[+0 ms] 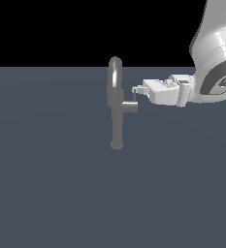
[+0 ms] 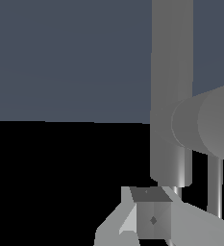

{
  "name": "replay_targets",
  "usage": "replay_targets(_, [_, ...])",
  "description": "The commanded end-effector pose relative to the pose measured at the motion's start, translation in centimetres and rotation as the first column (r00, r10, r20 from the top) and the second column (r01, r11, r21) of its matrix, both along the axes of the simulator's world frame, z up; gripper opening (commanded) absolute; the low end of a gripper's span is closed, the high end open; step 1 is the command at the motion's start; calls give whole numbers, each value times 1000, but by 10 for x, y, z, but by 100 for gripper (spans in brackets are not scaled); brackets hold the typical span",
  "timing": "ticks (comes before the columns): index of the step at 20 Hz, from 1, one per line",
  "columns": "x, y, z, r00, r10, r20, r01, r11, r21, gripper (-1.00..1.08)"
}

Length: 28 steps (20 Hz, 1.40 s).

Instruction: Turn on the faucet by rotating a designated handle.

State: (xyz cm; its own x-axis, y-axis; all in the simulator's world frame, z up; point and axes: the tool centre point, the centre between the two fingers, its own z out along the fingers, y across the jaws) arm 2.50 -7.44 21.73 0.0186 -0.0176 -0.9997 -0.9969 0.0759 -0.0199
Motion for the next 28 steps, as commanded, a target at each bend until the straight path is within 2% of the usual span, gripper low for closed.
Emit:
replay_targets(1, [1, 1, -4, 1000, -14, -11, 14, 1000, 13, -100])
replay_targets(8, [1, 1, -5, 1000, -17, -14, 18, 1000, 17, -100])
replay_targets(16, [-21, 3, 6, 1000, -17, -14, 18, 1000, 17, -100])
replay_targets(18, [-18, 3, 5, 1000, -17, -14, 18, 1000, 17, -100])
replay_targets(28, [-50, 6, 8, 1000, -17, -14, 18, 1000, 17, -100])
